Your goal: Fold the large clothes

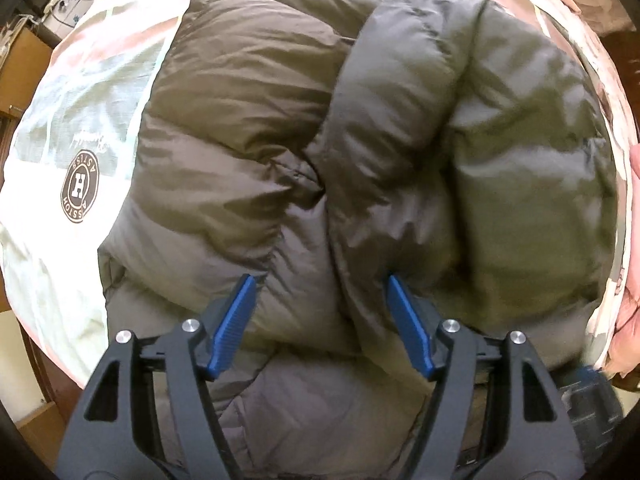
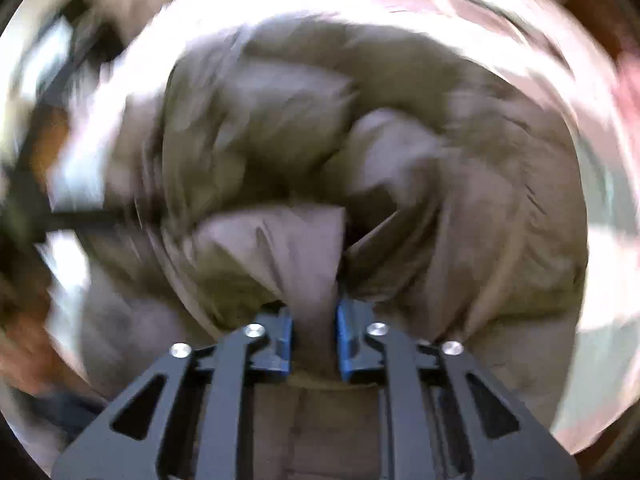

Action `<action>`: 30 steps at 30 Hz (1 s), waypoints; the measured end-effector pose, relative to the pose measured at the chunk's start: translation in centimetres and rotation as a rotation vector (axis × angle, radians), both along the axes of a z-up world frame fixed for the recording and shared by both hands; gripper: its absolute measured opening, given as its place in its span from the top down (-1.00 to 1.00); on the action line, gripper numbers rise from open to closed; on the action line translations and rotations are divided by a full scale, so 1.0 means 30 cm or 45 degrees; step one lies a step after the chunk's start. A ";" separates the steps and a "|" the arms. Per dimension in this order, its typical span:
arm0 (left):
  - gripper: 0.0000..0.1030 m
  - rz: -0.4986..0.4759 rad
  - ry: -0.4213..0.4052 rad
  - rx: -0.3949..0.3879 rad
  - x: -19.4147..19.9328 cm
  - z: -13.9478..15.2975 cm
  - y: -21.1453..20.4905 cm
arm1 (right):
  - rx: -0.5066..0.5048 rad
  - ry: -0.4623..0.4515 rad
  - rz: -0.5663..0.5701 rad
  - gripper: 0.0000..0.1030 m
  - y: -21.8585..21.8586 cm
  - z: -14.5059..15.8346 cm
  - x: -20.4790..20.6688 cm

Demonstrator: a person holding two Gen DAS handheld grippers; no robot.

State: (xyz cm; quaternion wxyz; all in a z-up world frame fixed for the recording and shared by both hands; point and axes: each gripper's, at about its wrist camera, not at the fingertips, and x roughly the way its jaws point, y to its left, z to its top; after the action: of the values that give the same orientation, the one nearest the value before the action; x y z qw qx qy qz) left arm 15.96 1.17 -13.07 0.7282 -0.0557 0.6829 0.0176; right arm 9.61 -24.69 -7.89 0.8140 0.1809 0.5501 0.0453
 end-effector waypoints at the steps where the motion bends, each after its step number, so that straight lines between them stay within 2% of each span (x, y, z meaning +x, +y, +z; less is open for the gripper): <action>1: -0.37 -0.002 -0.004 0.004 -0.004 -0.002 0.008 | 0.039 -0.025 -0.079 0.73 -0.060 0.015 -0.005; 5: -0.37 -0.018 -0.013 0.015 0.000 -0.003 0.015 | 0.048 -0.116 -0.271 0.78 -0.193 0.066 -0.042; 7: -0.37 -0.029 -0.011 -0.005 0.000 -0.006 0.008 | 0.098 -0.186 -0.352 0.79 -0.264 0.091 -0.056; 9: -0.37 -0.049 -0.009 -0.015 -0.001 -0.012 -0.014 | 0.129 -0.303 -0.404 0.83 -0.304 0.142 -0.076; 12: -0.37 -0.024 -0.020 -0.071 -0.010 0.004 -0.028 | 0.083 -0.444 -0.392 0.85 -0.299 0.216 -0.093; 14: -0.37 -0.015 -0.077 -0.125 -0.016 0.045 -0.035 | 0.119 -0.508 -0.358 0.85 -0.303 0.252 -0.103; 16: -0.40 -0.046 -0.145 -0.078 -0.016 0.078 -0.047 | 0.207 -0.521 -0.292 0.85 -0.311 0.265 -0.091; 17: -0.48 -0.066 -0.170 -0.050 -0.013 0.084 -0.061 | 0.250 -0.509 -0.268 0.78 -0.315 0.262 -0.088; 19: -0.48 -0.076 -0.165 -0.048 -0.012 0.075 -0.072 | 0.280 -0.443 -0.228 0.02 -0.305 0.234 -0.065; 20: -0.48 -0.077 -0.136 -0.068 -0.012 0.059 -0.076 | 0.281 -0.407 -0.228 -0.71 -0.300 0.216 -0.054; 21: -0.48 -0.076 -0.115 -0.078 -0.005 0.055 -0.080 | 0.285 -0.398 -0.234 -0.87 -0.285 0.218 -0.064; 23: -0.48 -0.059 -0.091 -0.085 0.010 0.044 -0.085 | 0.316 -0.360 -0.201 -0.87 -0.238 0.199 -0.062; 25: -0.48 -0.062 -0.114 -0.085 0.006 0.050 -0.087 | 0.337 -0.372 -0.163 -0.87 -0.201 0.192 -0.057; 26: -0.48 -0.068 -0.138 -0.074 0.005 0.057 -0.082 | 0.306 -0.390 -0.135 -0.84 -0.174 0.193 -0.050; 27: -0.49 -0.070 -0.162 -0.044 0.010 0.062 -0.081 | 0.280 -0.391 -0.116 -0.62 -0.150 0.195 -0.056; 28: -0.49 -0.069 -0.164 -0.015 0.022 0.059 -0.082 | 0.231 -0.357 -0.072 -0.50 -0.111 0.176 -0.045; 30: -0.49 -0.053 -0.109 -0.001 0.031 0.018 -0.078 | 0.143 -0.184 0.015 0.06 -0.037 0.092 -0.010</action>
State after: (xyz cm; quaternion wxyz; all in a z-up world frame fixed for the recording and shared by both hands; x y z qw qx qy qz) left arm 16.89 -1.18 -12.54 0.7569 -0.0424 0.6521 -0.0004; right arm 9.31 -25.81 -5.12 0.8398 0.2194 0.4877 0.0937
